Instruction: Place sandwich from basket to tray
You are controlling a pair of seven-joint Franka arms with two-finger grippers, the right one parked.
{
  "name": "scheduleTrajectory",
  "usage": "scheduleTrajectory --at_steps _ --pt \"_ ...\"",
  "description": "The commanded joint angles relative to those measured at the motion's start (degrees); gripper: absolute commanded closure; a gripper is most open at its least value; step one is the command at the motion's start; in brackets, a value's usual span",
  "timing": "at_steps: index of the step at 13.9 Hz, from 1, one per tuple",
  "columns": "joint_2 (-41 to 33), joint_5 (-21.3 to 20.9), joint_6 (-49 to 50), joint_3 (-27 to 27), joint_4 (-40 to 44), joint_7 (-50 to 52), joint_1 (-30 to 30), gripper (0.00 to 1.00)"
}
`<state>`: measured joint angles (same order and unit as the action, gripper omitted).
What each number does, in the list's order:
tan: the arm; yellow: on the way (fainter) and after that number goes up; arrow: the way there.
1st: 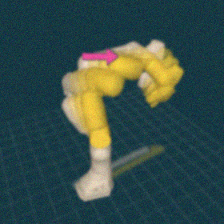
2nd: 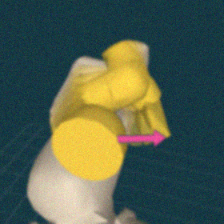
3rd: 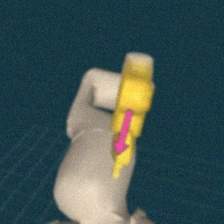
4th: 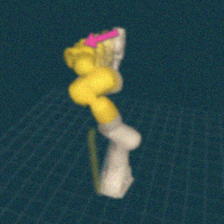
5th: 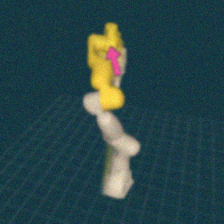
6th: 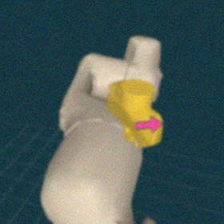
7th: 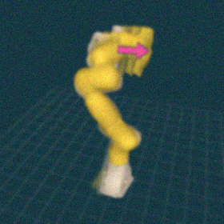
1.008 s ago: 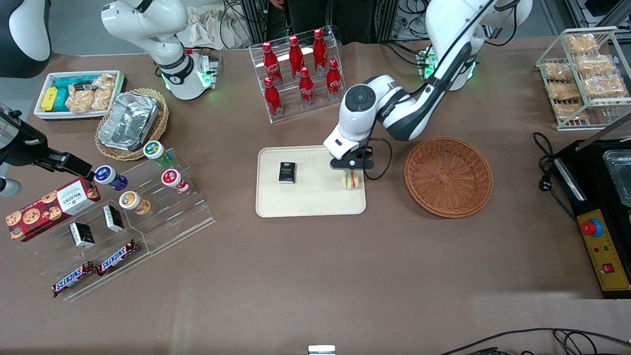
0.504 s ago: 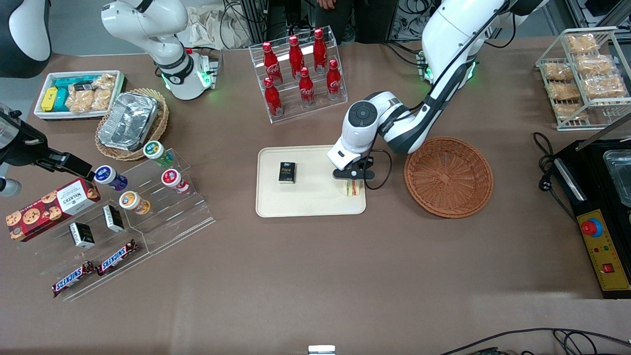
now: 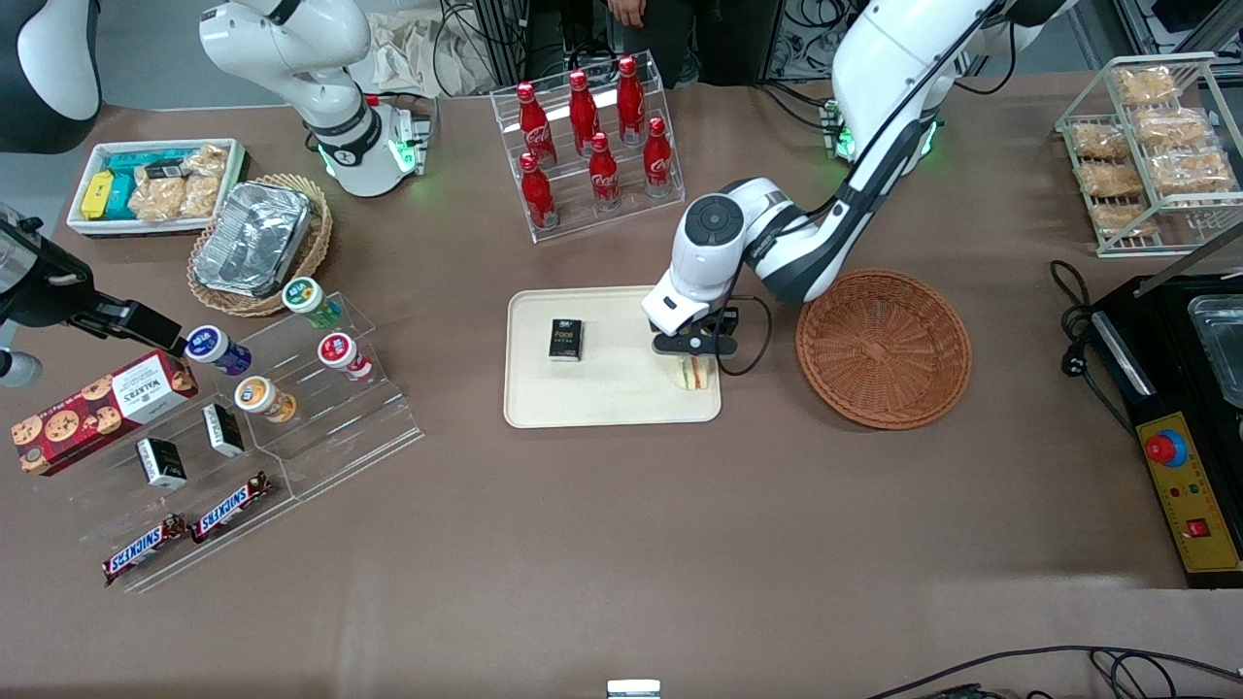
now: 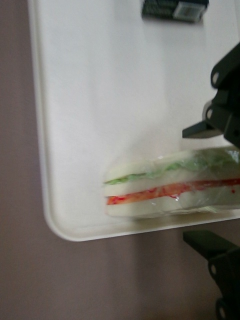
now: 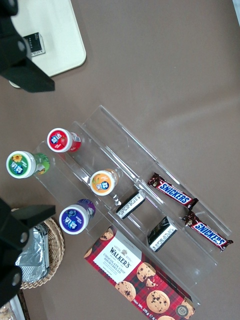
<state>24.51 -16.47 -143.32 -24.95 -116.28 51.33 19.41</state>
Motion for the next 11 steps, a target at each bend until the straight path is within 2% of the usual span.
scheduleTrajectory --at_steps 1,4,7,11 --pt "-11.21 -0.93 5.93 0.87 0.17 1.15 0.37 0.0" --pt "-19.13 -0.5 15.5 0.69 1.14 -3.66 -4.28 0.0" --pt "-24.24 3.27 19.83 0.61 1.23 -13.59 -9.2 0.0" --pt "-29.08 6.8 25.09 0.87 2.89 -17.21 -13.08 0.0"
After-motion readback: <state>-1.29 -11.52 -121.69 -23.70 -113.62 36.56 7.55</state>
